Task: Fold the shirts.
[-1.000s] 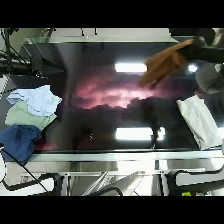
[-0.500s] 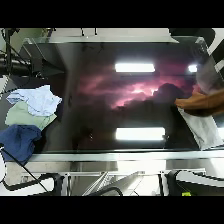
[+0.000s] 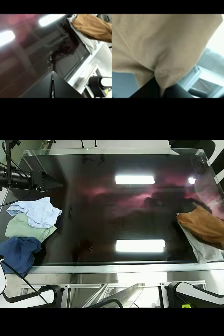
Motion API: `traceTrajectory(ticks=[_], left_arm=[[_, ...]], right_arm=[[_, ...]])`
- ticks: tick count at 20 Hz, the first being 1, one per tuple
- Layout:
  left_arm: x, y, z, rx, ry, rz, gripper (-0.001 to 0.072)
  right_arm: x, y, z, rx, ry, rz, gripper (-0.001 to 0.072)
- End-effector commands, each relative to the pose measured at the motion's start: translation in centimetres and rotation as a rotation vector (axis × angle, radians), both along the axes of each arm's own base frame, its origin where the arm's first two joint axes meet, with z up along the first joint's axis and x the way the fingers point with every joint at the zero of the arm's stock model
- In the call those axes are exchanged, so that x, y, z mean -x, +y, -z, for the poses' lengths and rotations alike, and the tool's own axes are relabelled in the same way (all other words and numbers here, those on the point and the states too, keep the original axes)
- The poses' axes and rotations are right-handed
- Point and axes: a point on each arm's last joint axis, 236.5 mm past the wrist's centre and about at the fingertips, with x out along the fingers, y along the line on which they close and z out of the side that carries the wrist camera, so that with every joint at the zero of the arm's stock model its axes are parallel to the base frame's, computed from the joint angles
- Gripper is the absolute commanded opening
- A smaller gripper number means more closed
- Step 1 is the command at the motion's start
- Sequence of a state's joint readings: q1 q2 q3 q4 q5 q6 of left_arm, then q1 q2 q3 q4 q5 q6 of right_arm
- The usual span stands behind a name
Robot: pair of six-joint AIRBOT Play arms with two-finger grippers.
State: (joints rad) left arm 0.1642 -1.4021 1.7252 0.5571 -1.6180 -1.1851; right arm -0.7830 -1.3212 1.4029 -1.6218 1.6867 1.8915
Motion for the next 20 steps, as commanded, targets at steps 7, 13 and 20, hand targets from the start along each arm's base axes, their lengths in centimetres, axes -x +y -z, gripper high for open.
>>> traceTrajectory(ticks=[7,13,20], left_arm=[[0.0,0.0,0.0,0.000,0.003,0.001,0.0012],[-1.0,0.1,-0.3,0.011,-0.025,-0.037,0.0012],[-2.0,0.4,-0.8,0.015,-0.055,-0.076,0.0011]], right_arm=[[3.1,1.2,5.4,-0.039,0.127,0.062,0.0702],[0.3,2.2,1.6,-0.089,0.013,0.040,0.0696],[-13.7,9.9,-8.9,-0.292,-0.684,-0.196,0.0021]])
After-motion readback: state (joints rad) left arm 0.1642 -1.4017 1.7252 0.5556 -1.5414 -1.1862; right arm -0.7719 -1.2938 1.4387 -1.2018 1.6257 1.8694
